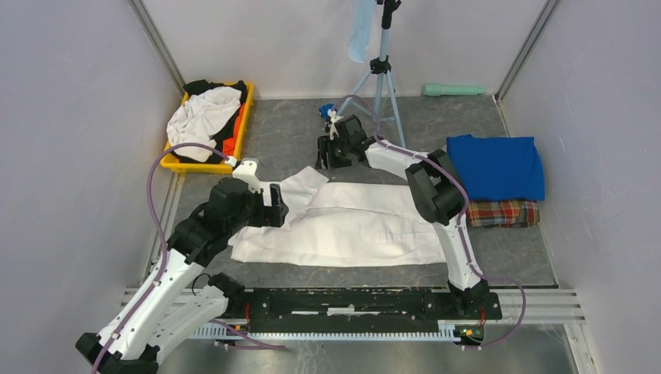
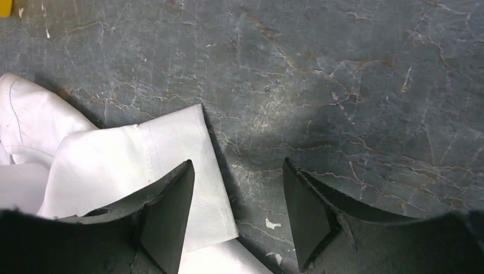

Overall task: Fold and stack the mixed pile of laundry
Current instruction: Fold the shirt.

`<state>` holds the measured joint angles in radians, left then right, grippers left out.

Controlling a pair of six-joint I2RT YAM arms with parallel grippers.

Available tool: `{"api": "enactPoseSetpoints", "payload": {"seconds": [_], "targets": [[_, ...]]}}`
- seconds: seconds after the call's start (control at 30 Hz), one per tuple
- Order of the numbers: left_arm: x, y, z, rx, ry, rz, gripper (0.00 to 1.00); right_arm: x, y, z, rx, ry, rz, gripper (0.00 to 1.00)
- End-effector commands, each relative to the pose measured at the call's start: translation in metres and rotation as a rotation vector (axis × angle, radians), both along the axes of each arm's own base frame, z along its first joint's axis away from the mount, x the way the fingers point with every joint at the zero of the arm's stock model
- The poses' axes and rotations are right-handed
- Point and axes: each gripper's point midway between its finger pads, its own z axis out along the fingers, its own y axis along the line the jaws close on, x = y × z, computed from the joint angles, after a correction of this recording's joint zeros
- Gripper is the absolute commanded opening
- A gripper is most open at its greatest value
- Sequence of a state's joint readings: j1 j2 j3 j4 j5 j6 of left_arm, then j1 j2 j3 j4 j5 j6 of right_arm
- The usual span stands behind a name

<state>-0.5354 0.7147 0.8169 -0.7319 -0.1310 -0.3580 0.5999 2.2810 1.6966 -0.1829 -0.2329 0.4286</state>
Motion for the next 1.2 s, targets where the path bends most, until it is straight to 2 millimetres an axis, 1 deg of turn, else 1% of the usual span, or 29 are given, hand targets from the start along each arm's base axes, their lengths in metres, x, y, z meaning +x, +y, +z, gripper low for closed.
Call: {"api": "enactPoseSetpoints", "payload": {"seconds": [0.0,0.1,0.17,0.27,0.4,0.5,0.67,0.8,0.9,0.97,1.1,1.17], "targets": [[0.001,0.002,0.006,0.015,-0.038,-0.010,1.00,-0.031,-0.017,-0.022,-0.069,0.131,-0.050,0.65],[0.001,0.003,0.008,0.011,-0.046,-0.009,1.00,-0.054,-0.022,-0.029,-0.059,0.194,-0.023,0.65],[0.001,0.004,0.008,0.011,-0.048,-0.006,1.00,-0.065,-0.026,-0.033,-0.061,0.222,-0.011,0.65],[0.001,0.003,0.008,0.010,-0.048,-0.006,1.00,-0.073,-0.033,-0.037,-0.067,0.233,-0.008,0.65],[0.001,0.004,0.008,0.011,-0.048,-0.002,1.00,-0.080,-0.028,-0.046,0.037,0.296,0.007,0.64],[0.001,0.004,0.007,0.014,-0.045,-0.001,1.00,-0.078,-0.029,-0.055,0.074,0.321,-0.007,0.63],[0.002,0.005,0.006,0.018,-0.041,0.002,1.00,-0.075,-0.025,-0.062,0.135,0.357,-0.010,0.63],[0.002,0.006,0.006,0.021,-0.041,0.008,1.00,-0.078,-0.019,-0.068,0.188,0.396,0.002,0.61],[0.002,0.006,0.006,0.023,-0.042,0.011,1.00,-0.082,-0.018,-0.075,0.195,0.428,0.006,0.59],[0.003,0.006,0.006,0.024,-0.041,0.011,1.00,-0.079,-0.016,-0.075,0.212,0.415,0.013,0.58],[0.003,0.007,0.006,0.024,-0.042,0.013,1.00,-0.081,-0.012,-0.078,0.228,0.426,0.028,0.54],[0.003,0.007,0.006,0.025,-0.041,0.013,1.00,-0.082,-0.011,-0.080,0.235,0.433,0.034,0.48]]}}
